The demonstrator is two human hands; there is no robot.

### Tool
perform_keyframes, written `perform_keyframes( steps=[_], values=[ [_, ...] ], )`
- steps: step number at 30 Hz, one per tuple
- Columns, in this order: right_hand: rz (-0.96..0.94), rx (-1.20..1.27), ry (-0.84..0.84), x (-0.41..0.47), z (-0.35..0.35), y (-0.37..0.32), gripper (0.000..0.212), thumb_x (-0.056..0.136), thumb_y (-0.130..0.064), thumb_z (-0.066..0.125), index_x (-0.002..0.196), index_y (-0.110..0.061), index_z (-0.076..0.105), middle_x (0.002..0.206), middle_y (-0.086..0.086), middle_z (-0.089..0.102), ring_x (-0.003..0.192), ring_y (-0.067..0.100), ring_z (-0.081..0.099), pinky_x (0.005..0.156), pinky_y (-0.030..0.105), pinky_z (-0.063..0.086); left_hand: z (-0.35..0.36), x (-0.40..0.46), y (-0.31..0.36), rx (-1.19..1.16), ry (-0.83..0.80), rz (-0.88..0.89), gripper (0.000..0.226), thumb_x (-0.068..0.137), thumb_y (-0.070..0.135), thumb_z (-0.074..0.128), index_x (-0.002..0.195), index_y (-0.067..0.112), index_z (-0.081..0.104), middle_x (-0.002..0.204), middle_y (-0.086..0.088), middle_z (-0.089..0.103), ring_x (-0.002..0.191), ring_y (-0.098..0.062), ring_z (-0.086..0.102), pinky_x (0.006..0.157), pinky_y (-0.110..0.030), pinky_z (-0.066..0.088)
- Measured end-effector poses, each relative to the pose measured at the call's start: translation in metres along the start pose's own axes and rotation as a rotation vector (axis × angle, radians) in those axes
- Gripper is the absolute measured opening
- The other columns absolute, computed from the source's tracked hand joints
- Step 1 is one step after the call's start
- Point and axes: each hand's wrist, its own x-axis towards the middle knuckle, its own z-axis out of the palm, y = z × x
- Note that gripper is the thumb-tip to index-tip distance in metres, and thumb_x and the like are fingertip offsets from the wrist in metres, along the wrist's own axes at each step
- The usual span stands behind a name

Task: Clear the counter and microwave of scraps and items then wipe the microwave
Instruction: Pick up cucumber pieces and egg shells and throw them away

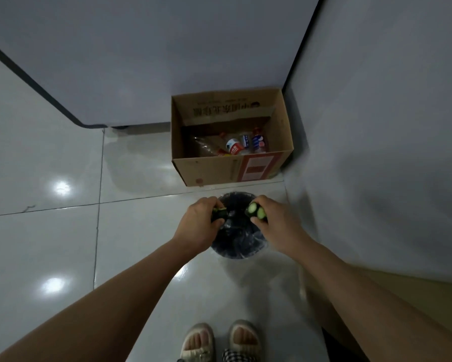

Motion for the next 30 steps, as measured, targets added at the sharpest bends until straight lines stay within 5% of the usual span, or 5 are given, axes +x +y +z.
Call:
perform_keyframes(
  steps=[9, 23, 30],
  values=[
    [0.038, -0.024, -0.049, 0.064, 0.118, 0.070, 0.024, 0.090, -0.019, 0.059, 0.112, -0.013, 0.051, 0.108, 0.006, 0.059, 0.098, 0.025, 0.057, 0.078, 0.035, 0.046, 0.106, 0.060, -0.073, 0.011, 0.032, -0.007, 0.019, 0.085, 0.013, 0.063, 0.103, 0.017, 0.059, 0.107, -0.003, 0.062, 0.095, -0.017, 0.056, 0.076, -0.021, 0.040],
    [0.013, -0.055, -0.007, 0.097, 0.192, 0.129, 0.026, 0.084, -0.009, 0.063, 0.107, -0.008, 0.053, 0.107, 0.013, 0.057, 0.095, 0.031, 0.058, 0.078, 0.040, 0.050, 0.179, 0.106, -0.117, 0.121, 0.104, 0.040, 0.026, 0.083, 0.014, 0.064, 0.109, 0.019, 0.060, 0.109, -0.001, 0.065, 0.100, -0.019, 0.059, 0.078, -0.029, 0.048],
    [0.072, -0.062, -0.122, 0.088, 0.188, 0.126, 0.062, 0.080, -0.018, 0.071, 0.133, -0.015, 0.038, 0.128, 0.009, 0.044, 0.119, 0.026, 0.045, 0.097, 0.038, 0.044, 0.179, 0.100, -0.111, 0.162, 0.070, 0.055, 0.039, 0.081, 0.009, 0.063, 0.117, 0.020, 0.056, 0.117, 0.000, 0.062, 0.106, -0.020, 0.058, 0.082, -0.032, 0.051]
  ],
)
